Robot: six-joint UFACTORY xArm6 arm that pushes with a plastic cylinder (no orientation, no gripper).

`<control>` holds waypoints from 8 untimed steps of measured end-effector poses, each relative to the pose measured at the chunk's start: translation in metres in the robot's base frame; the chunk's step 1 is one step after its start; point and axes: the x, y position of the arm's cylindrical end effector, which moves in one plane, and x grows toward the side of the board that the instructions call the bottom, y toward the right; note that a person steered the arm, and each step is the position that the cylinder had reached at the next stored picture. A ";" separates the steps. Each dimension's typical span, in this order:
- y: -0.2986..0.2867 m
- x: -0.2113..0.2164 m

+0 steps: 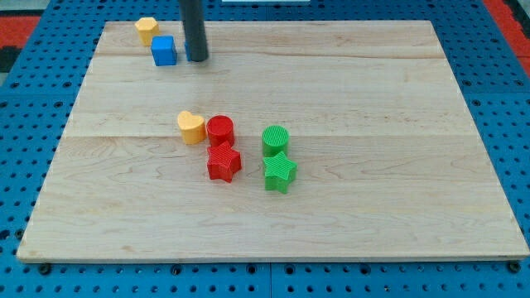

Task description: Move the yellow heart vertically below the yellow hexagon

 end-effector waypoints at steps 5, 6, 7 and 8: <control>0.189 0.205; 0.157 0.230; 0.097 0.205; 0.096 0.201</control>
